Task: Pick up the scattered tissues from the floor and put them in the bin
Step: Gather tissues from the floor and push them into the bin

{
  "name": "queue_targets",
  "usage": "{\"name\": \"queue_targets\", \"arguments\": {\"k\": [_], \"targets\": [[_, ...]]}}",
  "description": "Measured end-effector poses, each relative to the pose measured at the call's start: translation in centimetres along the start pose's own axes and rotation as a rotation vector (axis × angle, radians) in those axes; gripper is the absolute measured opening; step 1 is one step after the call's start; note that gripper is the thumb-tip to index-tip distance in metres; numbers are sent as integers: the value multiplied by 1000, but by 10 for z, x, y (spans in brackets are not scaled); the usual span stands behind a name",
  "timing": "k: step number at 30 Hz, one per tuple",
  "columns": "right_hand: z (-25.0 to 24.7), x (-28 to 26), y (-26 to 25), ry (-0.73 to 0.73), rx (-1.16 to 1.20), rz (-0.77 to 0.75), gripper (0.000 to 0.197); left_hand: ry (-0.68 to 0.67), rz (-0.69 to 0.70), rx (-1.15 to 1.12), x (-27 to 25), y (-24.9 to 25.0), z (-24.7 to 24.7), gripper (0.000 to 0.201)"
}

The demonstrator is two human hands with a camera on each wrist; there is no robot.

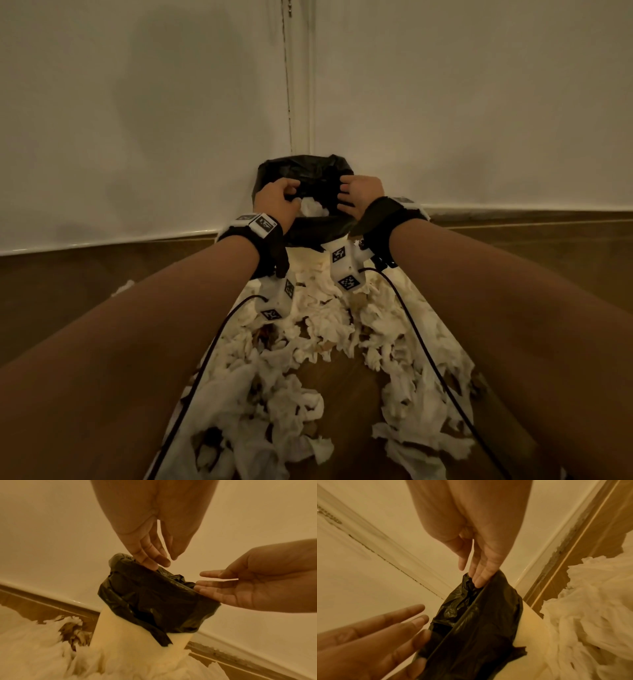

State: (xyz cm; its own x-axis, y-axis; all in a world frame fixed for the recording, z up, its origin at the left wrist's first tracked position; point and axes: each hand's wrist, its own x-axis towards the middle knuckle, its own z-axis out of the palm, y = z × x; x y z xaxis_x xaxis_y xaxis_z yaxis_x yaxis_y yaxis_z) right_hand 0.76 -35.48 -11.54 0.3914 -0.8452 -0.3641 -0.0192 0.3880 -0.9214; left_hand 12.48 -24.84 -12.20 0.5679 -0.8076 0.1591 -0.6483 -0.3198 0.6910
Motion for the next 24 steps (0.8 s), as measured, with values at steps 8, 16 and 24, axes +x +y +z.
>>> {"name": "queue_targets", "arguments": {"k": [8, 16, 24], "targets": [[-32, -58, 40, 153, -10, -17, 18, -21, -119, -298, -77, -2, 8, 24], [-47, -117, 135, 165, -217, 104, 29, -154, -297, -254, -164, -27, 31, 29], [-58, -147, 212, -18, -504, 219, 18, -504, -206, 189, -214, -76, 52, 24]]}}
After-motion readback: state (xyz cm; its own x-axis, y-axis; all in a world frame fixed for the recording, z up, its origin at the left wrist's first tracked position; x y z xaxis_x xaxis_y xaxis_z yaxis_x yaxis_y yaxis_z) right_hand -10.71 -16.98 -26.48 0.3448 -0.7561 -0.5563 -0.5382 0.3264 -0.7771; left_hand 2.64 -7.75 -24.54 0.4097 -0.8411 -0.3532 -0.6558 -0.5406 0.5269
